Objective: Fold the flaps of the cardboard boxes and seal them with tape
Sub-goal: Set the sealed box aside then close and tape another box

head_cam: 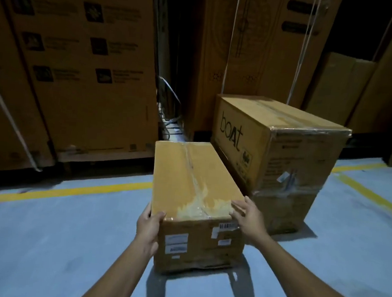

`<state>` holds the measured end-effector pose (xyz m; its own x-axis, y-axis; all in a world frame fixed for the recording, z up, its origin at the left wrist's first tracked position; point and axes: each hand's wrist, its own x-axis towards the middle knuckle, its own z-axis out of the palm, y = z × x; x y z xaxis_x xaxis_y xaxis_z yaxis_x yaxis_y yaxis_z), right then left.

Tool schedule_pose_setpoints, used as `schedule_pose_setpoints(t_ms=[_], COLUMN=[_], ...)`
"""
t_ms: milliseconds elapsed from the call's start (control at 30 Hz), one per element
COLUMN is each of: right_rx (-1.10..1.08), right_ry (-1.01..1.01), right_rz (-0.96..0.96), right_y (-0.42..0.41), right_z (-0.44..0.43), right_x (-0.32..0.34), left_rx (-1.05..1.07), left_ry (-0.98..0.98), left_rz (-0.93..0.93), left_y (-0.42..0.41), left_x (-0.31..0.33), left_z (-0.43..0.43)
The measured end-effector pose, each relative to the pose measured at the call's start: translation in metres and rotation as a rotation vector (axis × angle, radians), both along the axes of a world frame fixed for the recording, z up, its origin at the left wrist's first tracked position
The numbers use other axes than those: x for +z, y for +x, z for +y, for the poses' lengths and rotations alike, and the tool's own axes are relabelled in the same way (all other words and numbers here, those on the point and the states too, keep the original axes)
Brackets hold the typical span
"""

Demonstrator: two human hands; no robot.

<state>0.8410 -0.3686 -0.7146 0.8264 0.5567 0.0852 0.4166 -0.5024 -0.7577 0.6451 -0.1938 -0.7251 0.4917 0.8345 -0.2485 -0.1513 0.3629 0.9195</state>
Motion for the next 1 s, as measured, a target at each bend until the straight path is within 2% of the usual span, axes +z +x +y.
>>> schedule_pose_setpoints(t_ms=[133, 300, 600, 733, 800, 1000], right_rx=[-0.098, -0.146, -0.204, -0.051, 0.024, 0.144], right_ry=[-0.302, -0.405, -0.242, -0.28, -0.196, 0.073], right_rz=[-0.311, -0.404, -0.312, -0.211, -0.102, 0.036], right_y=[0.019, 0.035, 0.033, 0.023, 0.001, -0.13], right_z=[0.041, 0.077, 0.089, 0.076, 0.07, 0.053], right_x=[-0.024, -0.031, -0.042, -0.016, 0.01, 0.087], left_rx=[-0.039, -0.052, -0.14, -0.331, -0.359, -0.35], left_ry=[0.089, 0.131, 0.195, 0.315, 0.342, 0.46], left_rz=[0.033, 0.015, 0.127, 0.397, 0.513, 0.399], left_y=[0.048, 0.081, 0.081, 0.063, 0.044, -0.067], left_x=[-0.033, -0.037, -0.041, -0.012, 0.011, 0.095], left_z=[0.024, 0.052, 0.067, 0.069, 0.071, 0.029])
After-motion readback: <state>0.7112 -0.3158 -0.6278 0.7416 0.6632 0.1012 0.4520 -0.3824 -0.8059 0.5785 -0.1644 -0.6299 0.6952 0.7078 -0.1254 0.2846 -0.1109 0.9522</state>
